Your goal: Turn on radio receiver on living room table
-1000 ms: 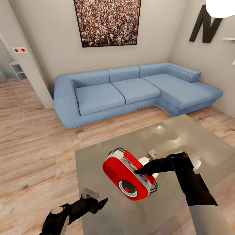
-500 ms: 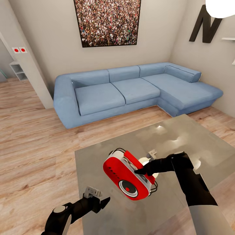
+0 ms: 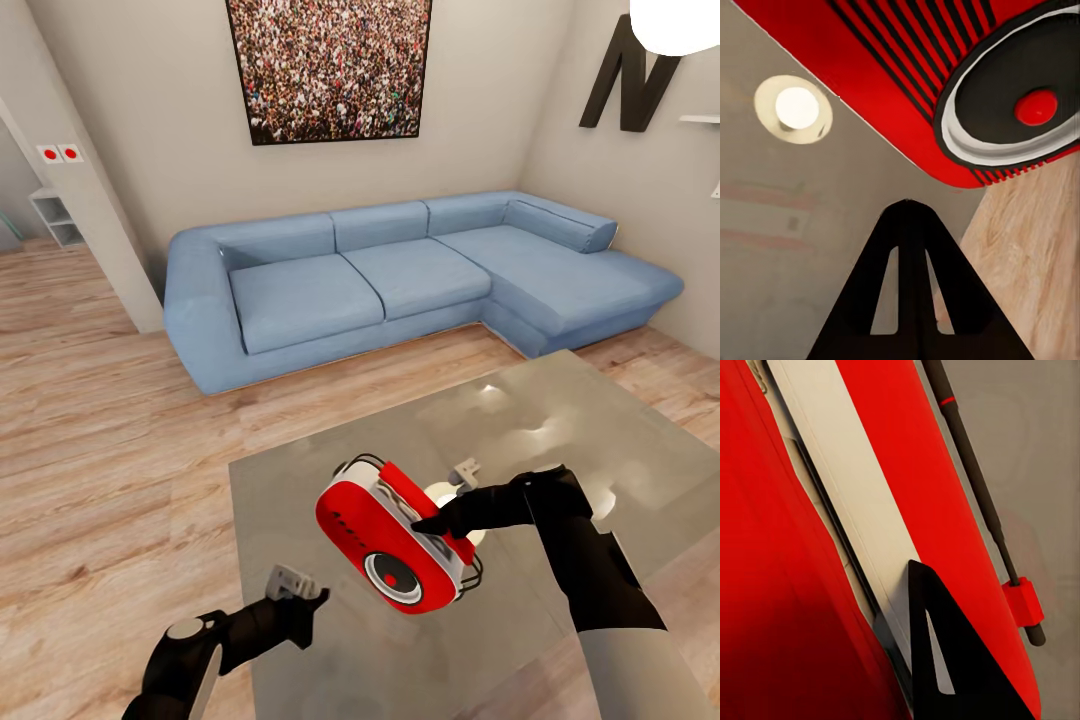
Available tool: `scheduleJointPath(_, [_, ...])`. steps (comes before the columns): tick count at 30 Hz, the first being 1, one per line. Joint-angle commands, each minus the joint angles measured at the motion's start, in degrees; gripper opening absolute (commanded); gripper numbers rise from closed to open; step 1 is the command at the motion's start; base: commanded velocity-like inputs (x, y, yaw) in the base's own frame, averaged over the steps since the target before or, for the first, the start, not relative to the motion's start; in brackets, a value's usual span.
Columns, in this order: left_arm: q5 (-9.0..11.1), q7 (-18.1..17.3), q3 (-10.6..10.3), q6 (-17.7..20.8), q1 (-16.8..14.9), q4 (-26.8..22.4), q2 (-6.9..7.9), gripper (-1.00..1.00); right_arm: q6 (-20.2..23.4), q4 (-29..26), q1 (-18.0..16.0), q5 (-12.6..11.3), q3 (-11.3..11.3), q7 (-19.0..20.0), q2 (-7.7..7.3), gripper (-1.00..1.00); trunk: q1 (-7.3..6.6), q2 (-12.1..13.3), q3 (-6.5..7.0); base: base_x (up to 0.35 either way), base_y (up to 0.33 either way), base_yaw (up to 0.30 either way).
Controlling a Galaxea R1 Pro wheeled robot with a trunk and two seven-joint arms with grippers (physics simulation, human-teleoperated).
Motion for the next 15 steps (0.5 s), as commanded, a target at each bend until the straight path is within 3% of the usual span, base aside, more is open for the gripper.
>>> scheduleJointPath(1, [0.0, -0.06, 0.0, 0.01, -0.01, 0.0, -0.21, -1.0, 0.16, -0.01, 0.0, -0.25, 0.0, 0.0, 0.01, -1.0, 0.0, 0.0, 0.0, 0.0, 0.0, 0.0])
scheduleJointPath(8, [0.01, -0.15, 0.0, 0.02, -0.03, 0.0, -2.37, -1.0, 0.16, 0.0, 0.0, -0.31, 0.01, 0.0, 0.01, -1.0, 0.0, 0.0, 0.0, 0.0, 0.0, 0.0])
scheduleJointPath(15, [0.15, -1.97, -0.01, 0.02, -0.03, 0.02, -3.52, -1.0, 0.16, 0.0, 0.0, -0.29, 0.01, 0.0, 0.01, -1.0, 0.0, 0.0, 0.0, 0.0, 0.0, 0.0])
